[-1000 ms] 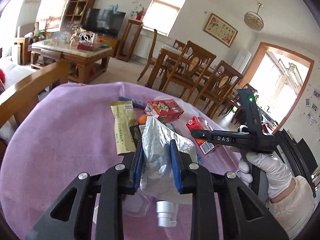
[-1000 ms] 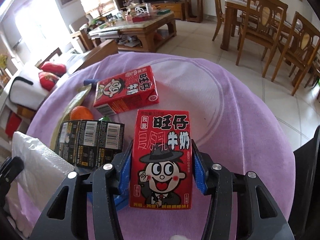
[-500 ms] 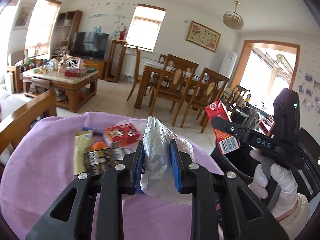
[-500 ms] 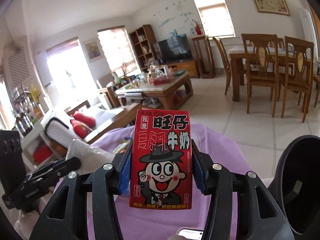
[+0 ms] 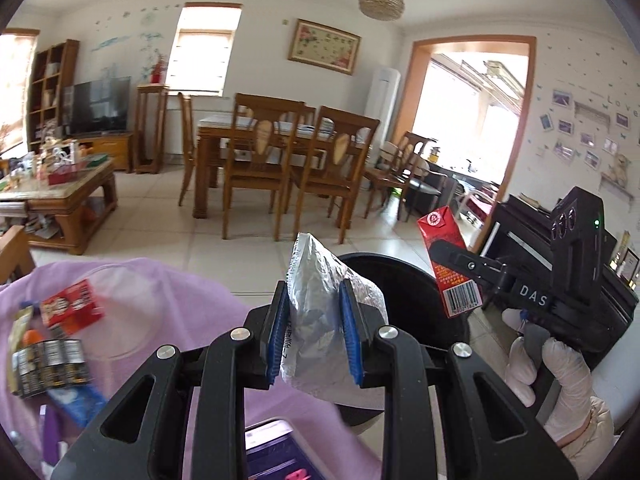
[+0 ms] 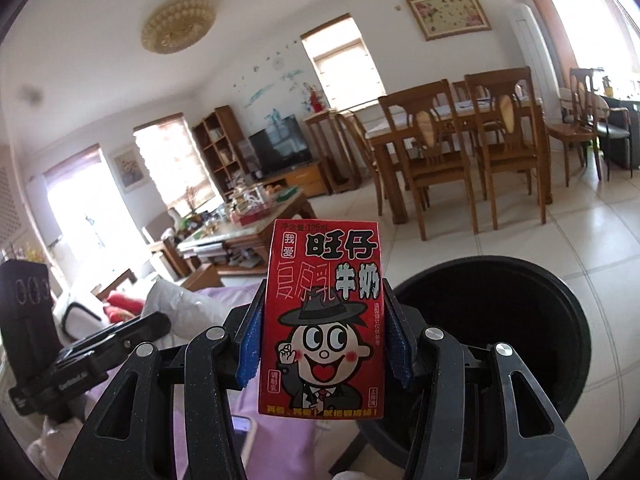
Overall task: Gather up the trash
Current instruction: 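Carry wrapper and red milk box to the black bin and release both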
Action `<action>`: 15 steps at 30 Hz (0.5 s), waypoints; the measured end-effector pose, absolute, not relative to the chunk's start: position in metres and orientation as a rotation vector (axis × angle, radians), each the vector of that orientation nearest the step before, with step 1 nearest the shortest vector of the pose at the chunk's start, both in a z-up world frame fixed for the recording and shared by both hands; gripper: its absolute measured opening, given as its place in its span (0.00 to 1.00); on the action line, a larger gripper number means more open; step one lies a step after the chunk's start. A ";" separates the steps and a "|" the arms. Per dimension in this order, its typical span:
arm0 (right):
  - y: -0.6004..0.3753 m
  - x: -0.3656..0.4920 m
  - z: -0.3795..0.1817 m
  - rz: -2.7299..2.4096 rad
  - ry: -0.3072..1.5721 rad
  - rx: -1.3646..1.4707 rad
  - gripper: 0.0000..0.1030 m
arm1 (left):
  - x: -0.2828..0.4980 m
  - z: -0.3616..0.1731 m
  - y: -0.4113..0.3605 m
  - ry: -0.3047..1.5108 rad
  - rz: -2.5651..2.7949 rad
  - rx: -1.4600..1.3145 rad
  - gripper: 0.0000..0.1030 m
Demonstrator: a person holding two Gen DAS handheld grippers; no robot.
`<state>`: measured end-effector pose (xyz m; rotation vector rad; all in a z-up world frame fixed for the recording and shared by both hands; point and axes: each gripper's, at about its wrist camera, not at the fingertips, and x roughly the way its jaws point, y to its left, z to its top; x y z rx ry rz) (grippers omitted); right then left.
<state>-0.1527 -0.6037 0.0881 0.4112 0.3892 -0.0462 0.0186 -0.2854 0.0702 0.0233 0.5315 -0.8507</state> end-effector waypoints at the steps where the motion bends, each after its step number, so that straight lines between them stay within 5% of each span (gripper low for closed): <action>1: -0.619 -0.160 0.083 -0.060 0.390 0.424 0.50 | 0.019 0.067 -0.298 0.539 -0.865 0.027 0.25; 15: -0.704 -0.185 0.008 -0.144 0.457 0.556 0.50 | 0.032 0.026 -0.402 0.668 -0.914 0.106 0.25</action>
